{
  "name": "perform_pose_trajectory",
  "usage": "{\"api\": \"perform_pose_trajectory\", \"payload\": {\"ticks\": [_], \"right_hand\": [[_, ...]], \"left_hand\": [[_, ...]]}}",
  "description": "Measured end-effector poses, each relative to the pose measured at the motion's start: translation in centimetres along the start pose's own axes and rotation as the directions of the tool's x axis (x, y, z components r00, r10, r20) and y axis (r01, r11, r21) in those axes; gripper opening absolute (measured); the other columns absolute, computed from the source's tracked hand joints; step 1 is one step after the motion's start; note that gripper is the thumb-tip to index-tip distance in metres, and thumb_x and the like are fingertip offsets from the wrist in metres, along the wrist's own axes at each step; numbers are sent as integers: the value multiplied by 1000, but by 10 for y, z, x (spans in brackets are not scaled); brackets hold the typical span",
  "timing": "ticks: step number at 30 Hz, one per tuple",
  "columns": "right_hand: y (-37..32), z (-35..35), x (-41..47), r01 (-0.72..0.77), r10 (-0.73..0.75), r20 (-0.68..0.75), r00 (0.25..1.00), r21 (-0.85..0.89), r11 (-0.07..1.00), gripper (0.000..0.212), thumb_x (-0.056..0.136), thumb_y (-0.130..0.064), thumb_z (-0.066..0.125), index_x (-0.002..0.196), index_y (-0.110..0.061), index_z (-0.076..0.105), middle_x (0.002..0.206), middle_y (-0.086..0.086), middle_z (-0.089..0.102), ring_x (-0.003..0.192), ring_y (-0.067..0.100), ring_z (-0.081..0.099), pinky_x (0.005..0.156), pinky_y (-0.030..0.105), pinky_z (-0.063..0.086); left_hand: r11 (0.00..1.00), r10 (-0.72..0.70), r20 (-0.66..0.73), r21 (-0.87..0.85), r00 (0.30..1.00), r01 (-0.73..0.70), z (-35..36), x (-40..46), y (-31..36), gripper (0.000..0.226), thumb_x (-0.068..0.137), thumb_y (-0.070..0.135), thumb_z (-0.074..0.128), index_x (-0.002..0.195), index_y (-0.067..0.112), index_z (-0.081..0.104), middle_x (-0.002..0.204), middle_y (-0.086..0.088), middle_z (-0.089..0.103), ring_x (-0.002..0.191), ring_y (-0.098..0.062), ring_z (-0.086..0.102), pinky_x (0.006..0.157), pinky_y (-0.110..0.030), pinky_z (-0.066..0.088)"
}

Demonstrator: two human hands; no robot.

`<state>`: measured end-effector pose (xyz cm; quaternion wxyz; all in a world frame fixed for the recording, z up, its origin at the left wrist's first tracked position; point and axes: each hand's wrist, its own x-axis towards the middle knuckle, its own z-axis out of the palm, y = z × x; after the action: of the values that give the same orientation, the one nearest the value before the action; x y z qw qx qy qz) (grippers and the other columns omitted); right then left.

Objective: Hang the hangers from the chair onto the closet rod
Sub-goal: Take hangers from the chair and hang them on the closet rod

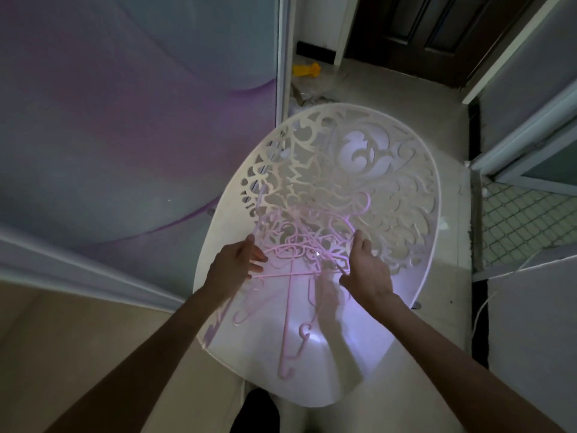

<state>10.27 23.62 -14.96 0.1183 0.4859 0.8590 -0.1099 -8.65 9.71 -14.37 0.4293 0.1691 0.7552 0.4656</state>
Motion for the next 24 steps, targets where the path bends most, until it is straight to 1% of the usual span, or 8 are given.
{"api": "perform_pose_trajectory", "payload": {"ticks": [5, 8, 12, 15, 18, 20, 22, 24], "right_hand": [[32, -18, -20, -61, 9, 153, 988, 341, 938, 91, 67, -29, 80, 141, -15, 28, 116, 6, 55, 107, 27, 56, 72, 26, 38], [46, -40, -25, -57, -24, 220, 975, 354, 933, 89, 67, -29, 83, 139, -12, 33, 120, 11, 58, 111, 27, 55, 71, 22, 32], [53, -74, -41, -18, -71, 237, 969, 354, 935, 96, 65, -39, 83, 140, -13, 29, 121, 13, 58, 109, 28, 55, 76, 25, 37], [50, -105, -64, 89, -193, 250, 949, 374, 923, 92, 69, -36, 81, 142, -16, 29, 104, 2, 55, 93, 19, 53, 76, 24, 37], [43, -135, -97, 211, -312, 232, 921, 375, 903, 76, 81, -33, 71, 143, -16, 30, 96, 4, 52, 86, 17, 48, 77, 26, 38], [37, -149, -114, 277, -371, 228, 900, 359, 891, 56, 93, -22, 55, 142, -13, 31, 106, 8, 58, 91, 17, 49, 83, 27, 39], [27, -165, -136, 353, -444, 231, 866, 347, 869, 47, 97, -11, 43, 142, -11, 32, 128, 15, 55, 99, 18, 50, 84, 24, 36], [9, -178, -158, 472, -542, 272, 795, 283, 835, 46, 99, -8, 38, 144, -10, 30, 139, 16, 48, 101, 17, 49, 80, 16, 30]], "left_hand": [[996, -7, -43, 91, 999, 11, -1, -7, -4, 42, 100, 33, 37, 70, 19, 63, 58, 3, 48, 49, -10, 43, 39, -13, 35], [995, -62, -64, 71, 996, 67, -5, -17, 5, 43, 100, 32, 36, 68, 19, 61, 59, 1, 44, 48, -9, 40, 39, -14, 34], [987, -159, -68, -38, 985, 157, -13, -48, 22, 44, 100, 33, 37, 67, 17, 61, 55, 2, 45, 30, 0, 38, 38, -13, 35], [957, -255, -36, -149, 966, 247, -19, -83, 38, 45, 100, 36, 35, 69, 14, 60, 36, 10, 45, 25, 0, 35, 39, -12, 36], [933, -302, -43, -216, 952, 286, -26, -135, 55, 45, 101, 36, 32, 71, 13, 57, 31, 10, 42, 24, -1, 34, 50, -19, 34], [929, -293, -65, -256, 954, 268, -33, -169, 61, 43, 101, 31, 33, 71, 11, 56, 42, 5, 46, 35, -6, 39, 50, -20, 35], [926, -287, -128, -290, 949, 240, -44, -208, 60, 41, 101, 26, 34, 71, 9, 56, 55, -1, 45, 46, -13, 38, 38, -11, 36], [905, -293, -165, -367, 942, 217, -61, -253, 53, 42, 101, 25, 33, 72, 7, 56, 44, 2, 49, 32, -9, 40, 30, -5, 28]]}}
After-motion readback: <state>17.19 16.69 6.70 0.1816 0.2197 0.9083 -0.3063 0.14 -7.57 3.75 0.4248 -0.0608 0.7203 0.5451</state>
